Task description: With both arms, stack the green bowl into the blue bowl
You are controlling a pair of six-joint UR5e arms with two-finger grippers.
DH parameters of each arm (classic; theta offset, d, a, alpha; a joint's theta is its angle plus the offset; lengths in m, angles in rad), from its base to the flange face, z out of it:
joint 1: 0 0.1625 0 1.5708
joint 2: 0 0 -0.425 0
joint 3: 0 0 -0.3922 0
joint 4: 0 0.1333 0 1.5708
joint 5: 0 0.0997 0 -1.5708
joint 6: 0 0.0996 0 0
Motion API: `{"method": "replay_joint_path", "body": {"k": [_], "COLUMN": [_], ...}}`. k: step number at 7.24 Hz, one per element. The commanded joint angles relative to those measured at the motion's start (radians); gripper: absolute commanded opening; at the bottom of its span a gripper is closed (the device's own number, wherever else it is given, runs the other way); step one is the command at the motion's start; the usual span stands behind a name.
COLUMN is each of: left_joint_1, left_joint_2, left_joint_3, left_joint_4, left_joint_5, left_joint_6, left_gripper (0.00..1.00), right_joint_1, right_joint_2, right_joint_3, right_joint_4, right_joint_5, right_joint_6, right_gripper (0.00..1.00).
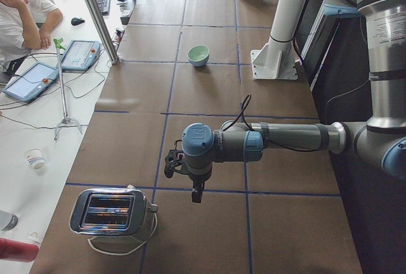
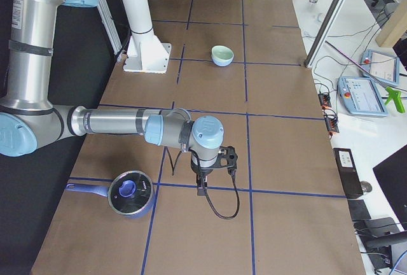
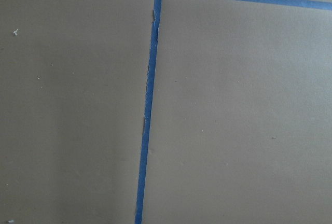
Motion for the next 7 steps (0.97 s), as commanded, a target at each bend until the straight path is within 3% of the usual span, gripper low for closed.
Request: {"method": "replay_joint_path", "body": {"k": [1, 7], "left_joint_1": [0.0, 0.0], "left_joint_2": [0.0, 0.0], "left_joint_3": [0.0, -0.003], "left_joint_4": [-0.001, -0.003], "left_joint_5": [-0.001, -0.001], "left_joint_6": [0.0, 0.0], "left_gripper": [1.0, 1.0], "right_joint_1": [-0.002, -0.013], "right_joint_2": [0.0, 0.0], "right_joint_3": [0.0, -0.003], "right_joint_4": [0.0, 0.014], "right_joint_5": [0.001, 0.003], "right_joint_6": [0.0, 0.002], "right_gripper": [1.0, 1.0]}}
